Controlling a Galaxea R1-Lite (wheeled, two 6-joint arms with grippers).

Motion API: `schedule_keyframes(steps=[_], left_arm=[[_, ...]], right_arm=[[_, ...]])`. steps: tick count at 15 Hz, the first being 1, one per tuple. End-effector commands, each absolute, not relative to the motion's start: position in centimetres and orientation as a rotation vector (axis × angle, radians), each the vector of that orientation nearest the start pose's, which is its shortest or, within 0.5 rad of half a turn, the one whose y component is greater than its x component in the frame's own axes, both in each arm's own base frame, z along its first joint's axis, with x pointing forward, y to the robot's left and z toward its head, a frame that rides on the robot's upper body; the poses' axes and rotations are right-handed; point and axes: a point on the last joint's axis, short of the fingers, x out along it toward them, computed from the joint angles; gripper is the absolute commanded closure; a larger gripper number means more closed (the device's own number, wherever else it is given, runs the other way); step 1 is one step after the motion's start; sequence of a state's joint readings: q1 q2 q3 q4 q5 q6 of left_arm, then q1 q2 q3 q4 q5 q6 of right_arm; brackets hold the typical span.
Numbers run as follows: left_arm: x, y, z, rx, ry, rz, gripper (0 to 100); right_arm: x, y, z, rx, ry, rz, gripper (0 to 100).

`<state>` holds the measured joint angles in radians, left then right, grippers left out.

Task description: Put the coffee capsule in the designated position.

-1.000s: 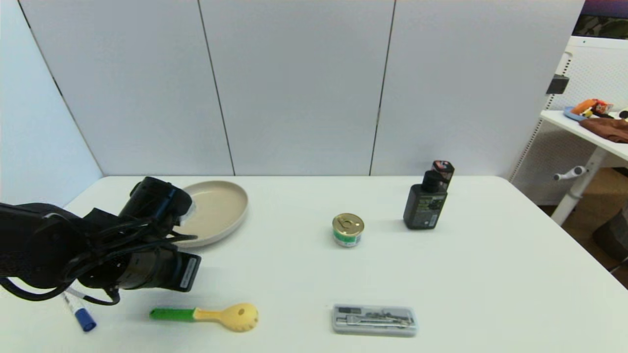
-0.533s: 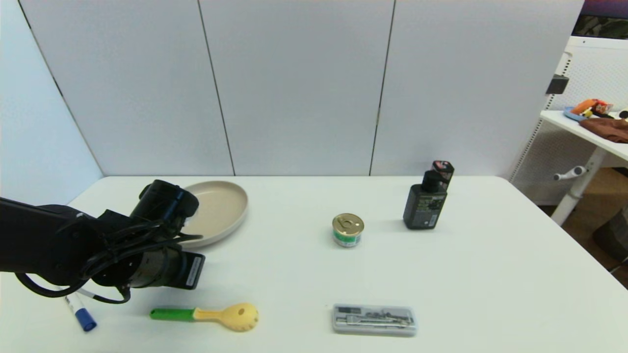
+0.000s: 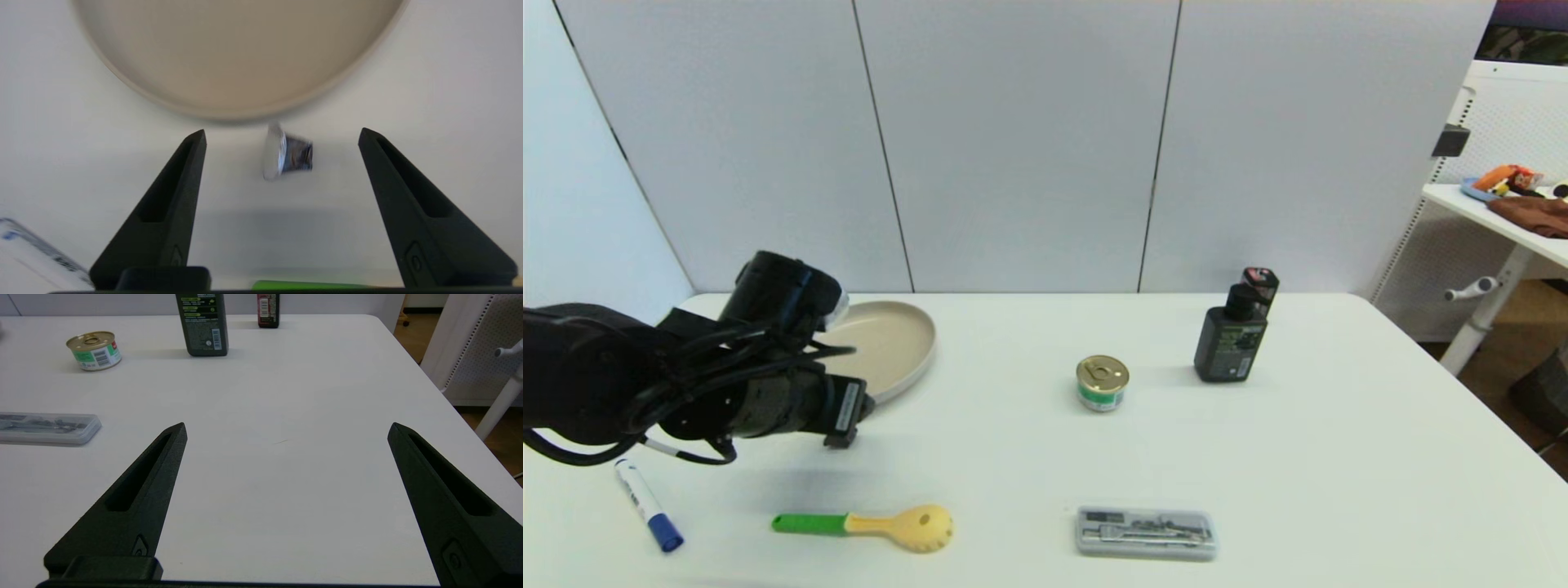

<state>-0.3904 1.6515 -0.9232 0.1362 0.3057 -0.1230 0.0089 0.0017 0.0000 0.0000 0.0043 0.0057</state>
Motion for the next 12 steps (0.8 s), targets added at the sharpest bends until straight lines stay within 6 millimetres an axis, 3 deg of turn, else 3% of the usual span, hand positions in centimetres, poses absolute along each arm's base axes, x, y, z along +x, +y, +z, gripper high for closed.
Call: schedule_keyframes(steps=[1,4,7,9,10,12], left_arm=[[22.9,-8.6,25.7,0.087,0.49,-0.042,0],[19.2,-6.9,32.1,0.064,0.306,-0.044,0],[15.8,-4.0,38.5,0.218,0.086,0.035,0],[13.8,-2.6,39.0,0.24,0.045,0.055,0],[12.7,-2.4,38.0,0.245,0.059,0.005,0],[10.3,-1.6,33.9,0.248,0.122,-0.065,0]], right_arm=[[-2.3,0.0,7.6,0.006,0.003,0.014,0],[-2.3,0.0,7.6,0.006,0.003,0.014,0],[-2.3,0.0,7.6,0.006,0.003,0.014,0],[-2.3,0.0,7.6,0.006,0.003,0.014,0],[-2.3,0.0,7.6,0.006,0.003,0.014,0],[-2.3,0.0,7.6,0.006,0.003,0.014,0]])
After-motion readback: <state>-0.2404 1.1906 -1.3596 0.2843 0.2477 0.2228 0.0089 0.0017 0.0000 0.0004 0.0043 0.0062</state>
